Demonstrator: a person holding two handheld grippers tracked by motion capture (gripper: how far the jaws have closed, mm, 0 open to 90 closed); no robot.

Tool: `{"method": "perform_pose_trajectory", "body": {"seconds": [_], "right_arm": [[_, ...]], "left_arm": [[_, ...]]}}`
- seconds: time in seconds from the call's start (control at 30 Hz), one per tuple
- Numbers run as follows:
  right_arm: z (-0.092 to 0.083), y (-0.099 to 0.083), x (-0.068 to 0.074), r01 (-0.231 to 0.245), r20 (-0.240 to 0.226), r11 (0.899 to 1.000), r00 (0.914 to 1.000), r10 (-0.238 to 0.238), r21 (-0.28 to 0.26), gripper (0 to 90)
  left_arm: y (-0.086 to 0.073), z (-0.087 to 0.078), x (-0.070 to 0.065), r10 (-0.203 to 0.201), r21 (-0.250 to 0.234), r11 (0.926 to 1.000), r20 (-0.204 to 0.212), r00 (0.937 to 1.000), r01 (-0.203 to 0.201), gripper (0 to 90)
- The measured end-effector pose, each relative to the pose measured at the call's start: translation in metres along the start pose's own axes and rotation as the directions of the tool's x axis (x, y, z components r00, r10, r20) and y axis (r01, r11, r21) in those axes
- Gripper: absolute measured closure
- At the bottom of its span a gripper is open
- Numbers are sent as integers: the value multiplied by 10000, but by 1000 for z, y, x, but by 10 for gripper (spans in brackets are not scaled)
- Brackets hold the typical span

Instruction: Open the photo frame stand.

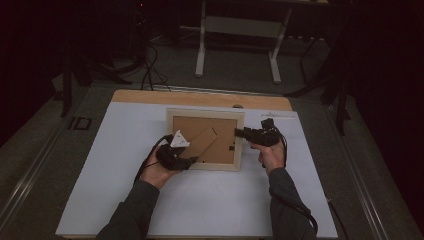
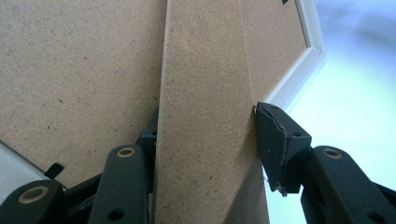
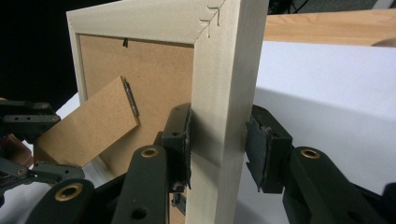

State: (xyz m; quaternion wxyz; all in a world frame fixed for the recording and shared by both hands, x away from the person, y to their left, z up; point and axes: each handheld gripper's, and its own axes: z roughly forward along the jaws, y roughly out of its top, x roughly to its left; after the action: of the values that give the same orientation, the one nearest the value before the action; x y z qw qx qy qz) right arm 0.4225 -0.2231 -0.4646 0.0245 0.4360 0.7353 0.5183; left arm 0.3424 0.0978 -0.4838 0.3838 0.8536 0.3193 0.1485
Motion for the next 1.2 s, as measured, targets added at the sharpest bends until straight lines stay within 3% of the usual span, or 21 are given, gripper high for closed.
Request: {"method": "perform_pose_trajectory", "body": {"seconds": [0.73, 1.2], "right_arm": [[-10, 6, 8, 641, 474, 9977, 9969, -630, -214, 630], [-17, 13, 15, 1297, 1003, 9908, 9870, -1253, -382, 631]], "left_arm": [[7, 1, -6, 301, -172, 9994, -486, 9984, -310, 523], [17, 2, -12, 594, -193, 9979, -1190, 9911, -622, 527]]}}
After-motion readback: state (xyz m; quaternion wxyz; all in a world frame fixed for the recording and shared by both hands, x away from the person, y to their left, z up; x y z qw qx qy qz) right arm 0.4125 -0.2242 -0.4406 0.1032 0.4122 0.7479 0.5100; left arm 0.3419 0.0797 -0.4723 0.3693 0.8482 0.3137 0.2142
